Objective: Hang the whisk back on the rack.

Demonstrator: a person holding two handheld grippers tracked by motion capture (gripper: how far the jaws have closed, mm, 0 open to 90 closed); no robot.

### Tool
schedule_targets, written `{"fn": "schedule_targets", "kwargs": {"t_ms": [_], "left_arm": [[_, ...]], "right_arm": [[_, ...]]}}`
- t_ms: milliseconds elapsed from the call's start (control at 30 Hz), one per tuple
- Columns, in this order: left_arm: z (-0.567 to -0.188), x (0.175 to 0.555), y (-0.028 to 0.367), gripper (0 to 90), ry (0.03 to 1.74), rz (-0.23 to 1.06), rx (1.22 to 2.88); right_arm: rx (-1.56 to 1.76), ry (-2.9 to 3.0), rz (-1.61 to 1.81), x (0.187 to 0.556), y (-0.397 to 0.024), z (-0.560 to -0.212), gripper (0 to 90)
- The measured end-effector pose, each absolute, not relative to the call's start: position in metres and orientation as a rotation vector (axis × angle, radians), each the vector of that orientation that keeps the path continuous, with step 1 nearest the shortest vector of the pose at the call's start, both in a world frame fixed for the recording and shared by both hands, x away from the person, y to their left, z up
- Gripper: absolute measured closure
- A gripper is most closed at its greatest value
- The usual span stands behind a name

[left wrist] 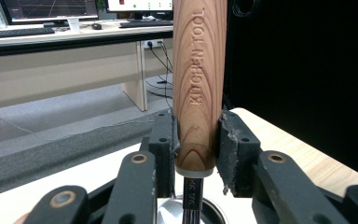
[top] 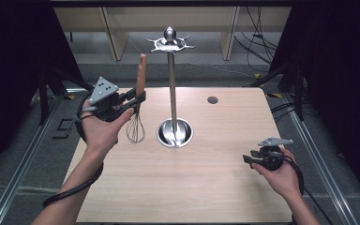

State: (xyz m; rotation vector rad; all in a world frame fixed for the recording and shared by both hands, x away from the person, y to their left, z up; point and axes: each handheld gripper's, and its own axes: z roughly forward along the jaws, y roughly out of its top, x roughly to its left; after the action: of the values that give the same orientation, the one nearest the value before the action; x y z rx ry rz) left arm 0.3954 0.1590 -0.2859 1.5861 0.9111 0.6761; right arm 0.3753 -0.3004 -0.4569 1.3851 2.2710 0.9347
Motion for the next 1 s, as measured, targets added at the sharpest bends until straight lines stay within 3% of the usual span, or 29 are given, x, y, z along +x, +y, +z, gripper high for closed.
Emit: {"fn": "schedule_targets", "kwargs": {"t_ms": [1000], "left_arm": [[-0.2767, 0.4, 0.1558, 68.1, 0.912, 0.687, 1.571]], "right_arm": [[1.372, 2.276, 0.933, 0.3754, -0.3006, -0.4577, 57.0]]}}
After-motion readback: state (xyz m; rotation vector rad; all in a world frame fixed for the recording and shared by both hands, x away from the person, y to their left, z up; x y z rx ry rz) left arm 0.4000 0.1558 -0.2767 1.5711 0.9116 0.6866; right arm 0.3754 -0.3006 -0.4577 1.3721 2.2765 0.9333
